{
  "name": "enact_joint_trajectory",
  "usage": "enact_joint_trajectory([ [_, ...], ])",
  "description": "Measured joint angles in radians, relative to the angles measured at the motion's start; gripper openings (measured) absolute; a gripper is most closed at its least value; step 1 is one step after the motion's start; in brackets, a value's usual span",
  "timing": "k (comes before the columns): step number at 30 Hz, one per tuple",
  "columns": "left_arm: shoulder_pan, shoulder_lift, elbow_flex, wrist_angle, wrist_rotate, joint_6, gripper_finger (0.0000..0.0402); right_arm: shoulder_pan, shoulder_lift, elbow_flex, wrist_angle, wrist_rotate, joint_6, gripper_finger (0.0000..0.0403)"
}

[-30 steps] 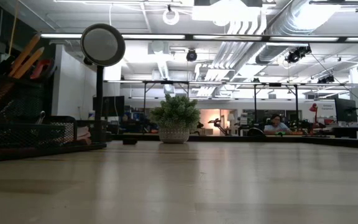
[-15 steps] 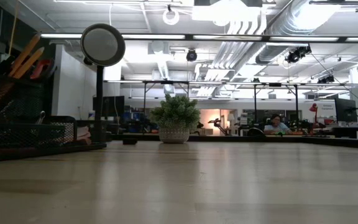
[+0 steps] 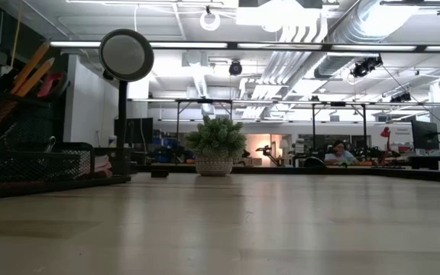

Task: Pick and place office supplies into organizer
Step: Put the orange pencil into the desk organizer

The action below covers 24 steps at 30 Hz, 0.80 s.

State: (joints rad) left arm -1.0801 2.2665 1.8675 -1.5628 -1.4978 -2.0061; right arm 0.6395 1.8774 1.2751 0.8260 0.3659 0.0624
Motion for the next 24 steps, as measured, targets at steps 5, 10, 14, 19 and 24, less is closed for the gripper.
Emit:
enact_joint_trajectory([
  [5, 0.000, 0.000, 0.000, -0.008, 0.106, 0.051, 0.0088, 0.000, 0.000, 0.000, -0.027, 0.017, 0.008, 0.0014],
  [10, 0.001, 0.000, 0.000, -0.008, 0.250, 0.089, 0.0118, -0.011, 0.000, 0.000, -0.058, 0.017, 0.043, 0.0014],
  [14, 0.000, 0.000, 0.000, -0.009, 0.395, 0.098, 0.0132, -0.029, 0.000, 0.000, -0.100, 0.017, 0.072, 0.0014],
  [19, -0.005, 0.000, 0.000, -0.007, 0.661, 0.132, 0.0138, -0.072, 0.000, 0.000, -0.124, 0.029, 0.072, 0.0014],
  [24, -0.017, 0.000, 0.000, 0.039, 0.798, 0.198, 0.0138, -0.153, 0.000, 0.000, -0.134, 0.006, 0.069, 0.0014],
])
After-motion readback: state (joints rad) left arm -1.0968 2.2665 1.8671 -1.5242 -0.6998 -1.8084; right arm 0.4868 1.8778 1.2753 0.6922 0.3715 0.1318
